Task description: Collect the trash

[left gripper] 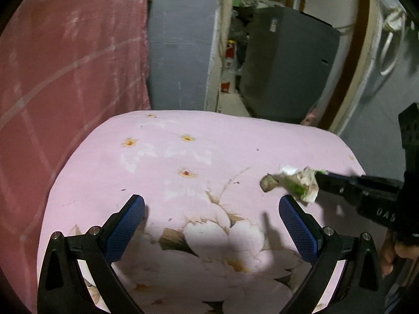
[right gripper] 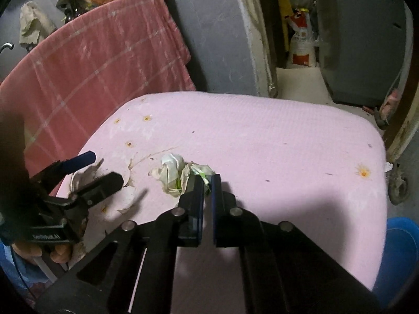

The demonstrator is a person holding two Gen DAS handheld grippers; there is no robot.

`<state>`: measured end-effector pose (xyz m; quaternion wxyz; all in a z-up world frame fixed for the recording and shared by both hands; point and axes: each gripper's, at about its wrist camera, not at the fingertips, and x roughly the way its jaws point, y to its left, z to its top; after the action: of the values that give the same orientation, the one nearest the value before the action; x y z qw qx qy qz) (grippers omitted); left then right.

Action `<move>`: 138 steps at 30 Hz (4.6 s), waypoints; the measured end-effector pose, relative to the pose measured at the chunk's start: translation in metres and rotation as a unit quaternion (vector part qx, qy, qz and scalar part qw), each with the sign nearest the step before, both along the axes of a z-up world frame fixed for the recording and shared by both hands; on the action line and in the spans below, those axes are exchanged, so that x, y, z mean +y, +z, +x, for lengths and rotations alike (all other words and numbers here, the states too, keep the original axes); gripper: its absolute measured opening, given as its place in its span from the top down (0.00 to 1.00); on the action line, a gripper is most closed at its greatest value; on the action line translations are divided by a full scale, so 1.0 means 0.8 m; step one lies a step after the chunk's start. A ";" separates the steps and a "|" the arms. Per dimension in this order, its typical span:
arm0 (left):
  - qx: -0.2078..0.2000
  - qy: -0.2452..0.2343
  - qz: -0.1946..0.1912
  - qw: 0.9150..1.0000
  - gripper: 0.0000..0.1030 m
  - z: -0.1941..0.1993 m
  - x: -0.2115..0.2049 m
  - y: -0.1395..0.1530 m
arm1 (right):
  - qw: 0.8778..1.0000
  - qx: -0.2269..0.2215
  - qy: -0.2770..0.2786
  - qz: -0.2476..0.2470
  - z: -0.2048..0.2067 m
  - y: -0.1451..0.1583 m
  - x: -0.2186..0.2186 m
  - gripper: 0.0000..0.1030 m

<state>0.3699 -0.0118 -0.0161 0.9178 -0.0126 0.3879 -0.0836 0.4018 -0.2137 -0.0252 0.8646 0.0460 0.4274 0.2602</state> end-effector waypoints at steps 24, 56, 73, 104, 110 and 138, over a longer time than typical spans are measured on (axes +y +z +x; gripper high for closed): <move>0.064 -0.089 0.060 0.992 0.83 0.038 -0.082 -0.022 | 0.997 -0.004 -0.050 0.051 -0.003 0.008 -0.061 0.96; -0.198 -0.086 -0.091 0.972 0.84 -0.094 -0.150 0.102 | 0.940 -0.270 -0.201 0.056 -0.166 0.103 -0.154 0.96; -0.186 -0.143 -0.102 0.967 0.84 -0.130 -0.234 0.090 | 0.917 -0.237 -0.313 0.070 -0.219 0.080 -0.261 0.95; 0.025 -0.187 -0.100 0.977 0.84 -0.074 -0.316 0.003 | 0.919 -0.098 -0.369 0.101 -0.197 0.021 -0.329 0.92; 0.031 -0.186 -0.097 0.977 0.84 -0.072 -0.319 0.004 | 0.917 -0.087 -0.375 0.102 -0.194 0.017 -0.331 0.90; 0.013 -0.143 -0.103 0.984 0.46 -0.069 -0.298 0.017 | 0.909 -0.096 -0.394 0.100 -0.200 0.018 -0.345 0.40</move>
<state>0.3151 -0.2502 -0.0028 0.8851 -0.0523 0.3865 -0.2537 0.2416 -0.4897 -0.0111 0.9244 0.2721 0.2613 -0.0569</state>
